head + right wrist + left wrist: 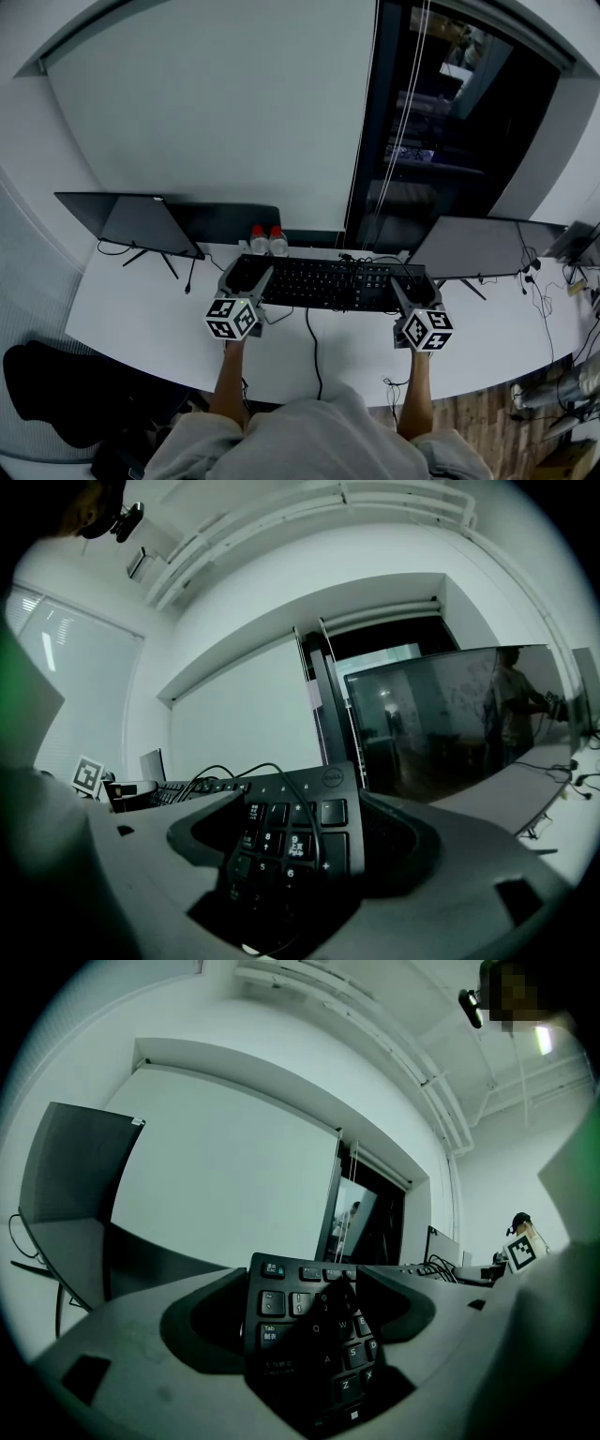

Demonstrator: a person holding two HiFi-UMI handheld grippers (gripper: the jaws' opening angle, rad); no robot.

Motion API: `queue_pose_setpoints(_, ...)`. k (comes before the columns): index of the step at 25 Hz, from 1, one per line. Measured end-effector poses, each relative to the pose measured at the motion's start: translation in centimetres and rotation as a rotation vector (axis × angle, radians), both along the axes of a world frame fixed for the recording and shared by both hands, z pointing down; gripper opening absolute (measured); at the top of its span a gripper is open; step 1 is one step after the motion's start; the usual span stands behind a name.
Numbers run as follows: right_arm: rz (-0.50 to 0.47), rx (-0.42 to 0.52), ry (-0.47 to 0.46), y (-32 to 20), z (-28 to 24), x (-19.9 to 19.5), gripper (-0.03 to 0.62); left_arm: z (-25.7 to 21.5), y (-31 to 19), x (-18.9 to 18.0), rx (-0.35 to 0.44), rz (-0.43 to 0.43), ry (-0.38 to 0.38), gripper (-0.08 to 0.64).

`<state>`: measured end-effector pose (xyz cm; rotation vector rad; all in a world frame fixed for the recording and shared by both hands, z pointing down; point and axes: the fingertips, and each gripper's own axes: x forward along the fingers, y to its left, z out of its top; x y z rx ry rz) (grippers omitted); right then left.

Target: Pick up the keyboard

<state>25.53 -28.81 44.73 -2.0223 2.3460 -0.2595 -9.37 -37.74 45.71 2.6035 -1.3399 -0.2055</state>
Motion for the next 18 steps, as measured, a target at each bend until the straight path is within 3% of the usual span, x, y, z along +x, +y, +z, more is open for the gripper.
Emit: queue_pose_setpoints(18,-0.008,-0.010,-0.003,-0.31,0.41,-0.03,0.365,0.31,-0.09,-0.12,-0.014,-0.008,-0.005,0.337)
